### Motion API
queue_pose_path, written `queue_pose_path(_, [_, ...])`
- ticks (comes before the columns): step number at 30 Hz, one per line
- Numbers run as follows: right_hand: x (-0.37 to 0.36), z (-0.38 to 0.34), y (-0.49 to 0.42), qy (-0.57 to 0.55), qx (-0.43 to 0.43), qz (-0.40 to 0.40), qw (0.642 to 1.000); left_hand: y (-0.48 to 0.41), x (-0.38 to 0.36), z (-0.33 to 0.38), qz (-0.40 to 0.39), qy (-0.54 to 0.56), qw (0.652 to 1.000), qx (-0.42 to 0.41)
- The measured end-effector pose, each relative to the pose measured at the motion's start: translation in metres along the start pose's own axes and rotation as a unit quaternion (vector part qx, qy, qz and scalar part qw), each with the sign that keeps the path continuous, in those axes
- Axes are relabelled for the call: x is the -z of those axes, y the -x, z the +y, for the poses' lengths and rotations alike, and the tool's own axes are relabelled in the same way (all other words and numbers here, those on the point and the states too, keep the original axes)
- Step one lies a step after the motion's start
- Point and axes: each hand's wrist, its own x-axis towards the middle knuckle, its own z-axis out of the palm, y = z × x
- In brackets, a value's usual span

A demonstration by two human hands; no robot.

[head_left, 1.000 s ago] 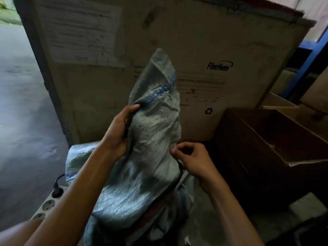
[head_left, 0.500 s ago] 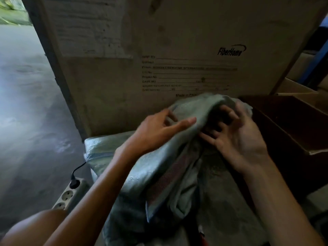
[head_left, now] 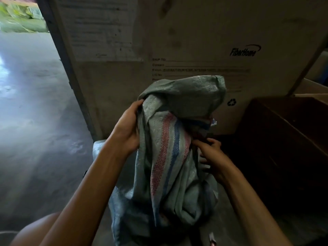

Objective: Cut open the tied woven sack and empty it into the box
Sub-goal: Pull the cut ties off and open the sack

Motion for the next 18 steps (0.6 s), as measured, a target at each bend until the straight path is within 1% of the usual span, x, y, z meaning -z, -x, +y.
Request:
queue_pose_path(2, [-0.013, 0.002, -0.011, -0.094, -0.038, -0.071, 0.992, -0.002, 0.005, 0.002, 0.005, 0.009, 1.000, -0.026])
queue_pose_path(3, [-0.016, 0.002, -0.015, -0.135, -0.043, -0.091, 0.986, -0.003, 0.010, 0.003, 0.025, -0.003, 0.999, -0.048])
queue_pose_path(4, [-0.015, 0.000, -0.016, -0.165, -0.051, -0.109, 0.979, -0.006, 0.017, 0.003, 0.056, -0.039, 0.994, -0.081])
queue_pose_path(5, [-0.011, -0.003, -0.014, -0.184, -0.061, -0.122, 0.973, -0.010, 0.025, 0.004, 0.095, -0.097, 0.983, -0.120])
queue_pose_path(7, [0.002, -0.008, -0.017, -0.213, -0.059, -0.143, 0.965, -0.018, 0.049, 0.009, 0.221, -0.199, 0.937, -0.185])
queue_pose_path(8, [0.009, -0.011, -0.022, -0.227, -0.050, -0.140, 0.962, -0.020, 0.060, 0.011, 0.275, -0.198, 0.922, -0.189])
queue_pose_path(9, [0.013, -0.013, -0.025, -0.234, -0.036, -0.138, 0.962, -0.023, 0.070, 0.010, 0.312, -0.177, 0.916, -0.179])
queue_pose_path(11, [0.016, -0.015, -0.027, -0.249, -0.027, -0.116, 0.961, -0.030, 0.081, 0.003, 0.352, -0.164, 0.911, -0.138])
queue_pose_path(13, [0.014, -0.013, -0.025, -0.289, -0.051, -0.142, 0.945, -0.042, 0.083, -0.009, 0.333, -0.191, 0.920, -0.078])
queue_pose_path(15, [0.009, -0.009, -0.026, -0.342, -0.082, -0.187, 0.917, -0.052, 0.078, -0.015, 0.279, -0.209, 0.937, -0.001])
queue_pose_path(16, [0.006, -0.004, -0.030, -0.357, -0.088, -0.207, 0.907, -0.057, 0.078, -0.016, 0.251, -0.230, 0.939, 0.038])
queue_pose_path(18, [-0.001, 0.002, -0.039, -0.329, -0.116, -0.223, 0.910, -0.066, 0.078, -0.020, 0.213, -0.292, 0.927, 0.104])
